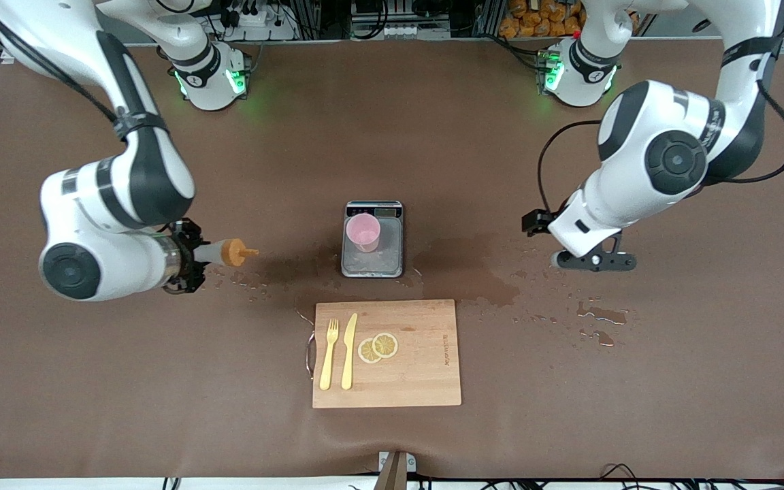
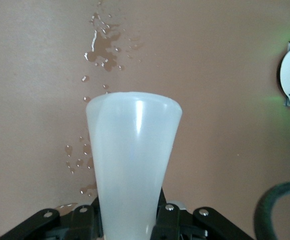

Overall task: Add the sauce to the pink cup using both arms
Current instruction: 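Move the bottle over the cup with the right gripper while the left gripper withdraws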

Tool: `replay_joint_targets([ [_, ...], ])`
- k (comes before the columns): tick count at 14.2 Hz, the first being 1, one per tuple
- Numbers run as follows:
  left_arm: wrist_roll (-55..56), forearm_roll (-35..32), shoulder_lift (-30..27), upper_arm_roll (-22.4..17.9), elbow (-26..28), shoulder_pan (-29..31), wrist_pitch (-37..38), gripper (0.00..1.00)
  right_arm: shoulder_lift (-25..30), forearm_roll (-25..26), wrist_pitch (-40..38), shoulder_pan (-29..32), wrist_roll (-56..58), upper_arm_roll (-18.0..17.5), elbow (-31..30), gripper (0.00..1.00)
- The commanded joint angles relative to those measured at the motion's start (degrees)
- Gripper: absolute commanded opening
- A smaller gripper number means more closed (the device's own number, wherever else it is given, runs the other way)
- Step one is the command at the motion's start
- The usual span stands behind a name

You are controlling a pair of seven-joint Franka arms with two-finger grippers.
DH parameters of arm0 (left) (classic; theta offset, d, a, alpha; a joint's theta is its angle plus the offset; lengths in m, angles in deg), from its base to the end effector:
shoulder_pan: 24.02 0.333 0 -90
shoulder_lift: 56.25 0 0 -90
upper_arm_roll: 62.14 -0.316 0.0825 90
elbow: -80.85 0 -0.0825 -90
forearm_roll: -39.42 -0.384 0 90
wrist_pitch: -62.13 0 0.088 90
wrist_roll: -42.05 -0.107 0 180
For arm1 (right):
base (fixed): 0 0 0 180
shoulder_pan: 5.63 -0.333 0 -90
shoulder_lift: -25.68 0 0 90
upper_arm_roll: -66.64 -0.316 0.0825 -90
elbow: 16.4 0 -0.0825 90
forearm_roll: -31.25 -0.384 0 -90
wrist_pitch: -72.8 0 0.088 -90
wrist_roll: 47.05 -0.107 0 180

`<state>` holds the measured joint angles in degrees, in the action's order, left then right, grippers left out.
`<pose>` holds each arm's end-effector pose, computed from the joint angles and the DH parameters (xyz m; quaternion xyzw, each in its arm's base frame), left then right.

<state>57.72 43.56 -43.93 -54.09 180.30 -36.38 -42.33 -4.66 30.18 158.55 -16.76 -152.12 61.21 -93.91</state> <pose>0.5703 -0.2129 0.4426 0.9964 -0.0294 -0.0750 0.0275 0.6379 0.1799 0.3940 0.7007 -0.6867 -0.1225 0.1497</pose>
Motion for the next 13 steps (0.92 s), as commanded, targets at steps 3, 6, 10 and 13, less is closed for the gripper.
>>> replay_joint_targets([
  [3,-1.3,-0.8,-6.0,0.6,3.1,2.0,8.6,1.00,1.6,2.6,-0.9,-6.0,-9.1,0.4,-1.6,0.35],
  [6,-1.4,-0.8,-8.3,0.7,3.1,4.5,15.5,1.00,1.6,2.9,-3.3,-7.9,-12.3,0.5,-1.5,0.35],
  [10,-2.7,-0.7,-8.7,0.6,2.2,6.3,14.6,1.00,0.9,6.7,-3.7,-12.2,-18.4,0.5,-1.5,0.35],
  [13,-7.0,-0.8,-10.9,0.5,1.6,8.1,14.2,1.00,0.0,7.7,-3.8,-14.2,-21.3,0.4,-1.6,0.35],
])
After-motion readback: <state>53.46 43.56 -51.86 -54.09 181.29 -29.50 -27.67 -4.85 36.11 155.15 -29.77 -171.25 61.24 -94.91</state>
